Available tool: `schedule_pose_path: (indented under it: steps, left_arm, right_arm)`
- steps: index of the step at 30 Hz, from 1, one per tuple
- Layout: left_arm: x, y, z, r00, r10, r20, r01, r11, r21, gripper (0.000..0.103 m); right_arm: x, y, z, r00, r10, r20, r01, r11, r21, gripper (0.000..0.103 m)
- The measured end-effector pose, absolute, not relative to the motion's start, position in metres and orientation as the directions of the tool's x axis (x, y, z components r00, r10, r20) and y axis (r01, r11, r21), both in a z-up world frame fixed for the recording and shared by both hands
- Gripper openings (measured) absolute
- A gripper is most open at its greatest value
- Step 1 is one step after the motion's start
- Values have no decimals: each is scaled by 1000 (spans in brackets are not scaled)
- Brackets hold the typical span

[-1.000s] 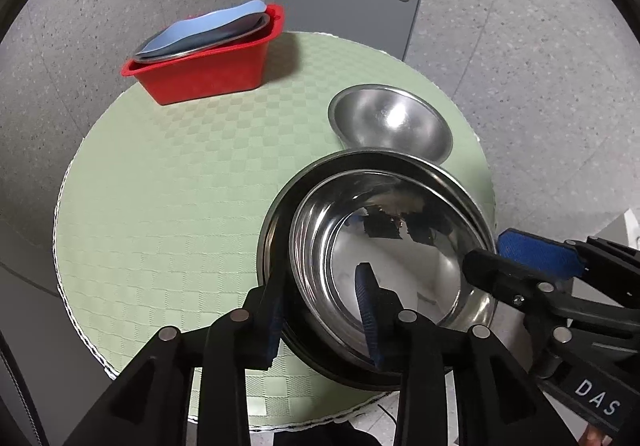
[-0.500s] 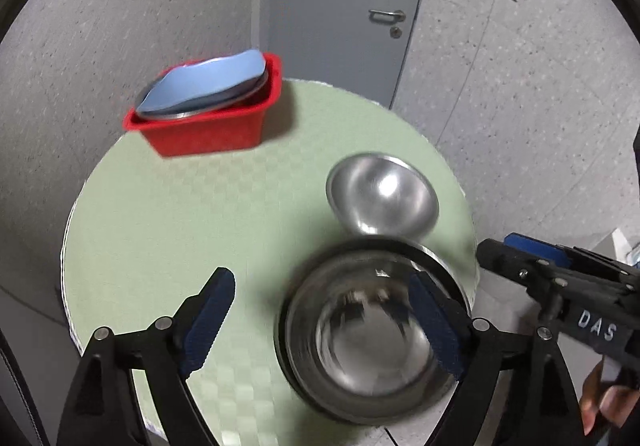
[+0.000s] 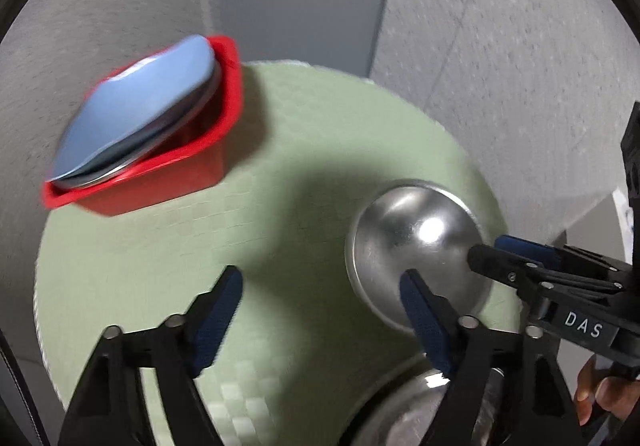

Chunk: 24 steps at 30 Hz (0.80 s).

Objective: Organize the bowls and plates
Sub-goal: 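Grasp the rim of the small steel bowl with the right gripper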

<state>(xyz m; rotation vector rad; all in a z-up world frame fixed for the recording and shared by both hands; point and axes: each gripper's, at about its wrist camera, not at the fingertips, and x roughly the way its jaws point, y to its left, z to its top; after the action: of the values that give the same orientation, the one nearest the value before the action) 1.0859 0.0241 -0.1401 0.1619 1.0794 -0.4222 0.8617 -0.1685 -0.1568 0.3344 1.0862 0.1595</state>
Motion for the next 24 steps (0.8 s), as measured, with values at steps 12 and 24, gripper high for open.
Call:
schedule_pose_path:
  steps: [12, 24]
  left_arm:
    - [1132, 6, -174, 295, -307, -905, 514, 849, -120, 10]
    - [1095, 29, -117, 477, -374, -796, 488, 865, -114, 10]
  right_arm:
    - [872, -162, -178, 411, 295, -863, 51, 937, 345, 17]
    - [848, -161, -116, 548, 280, -788, -7, 944, 330, 18]
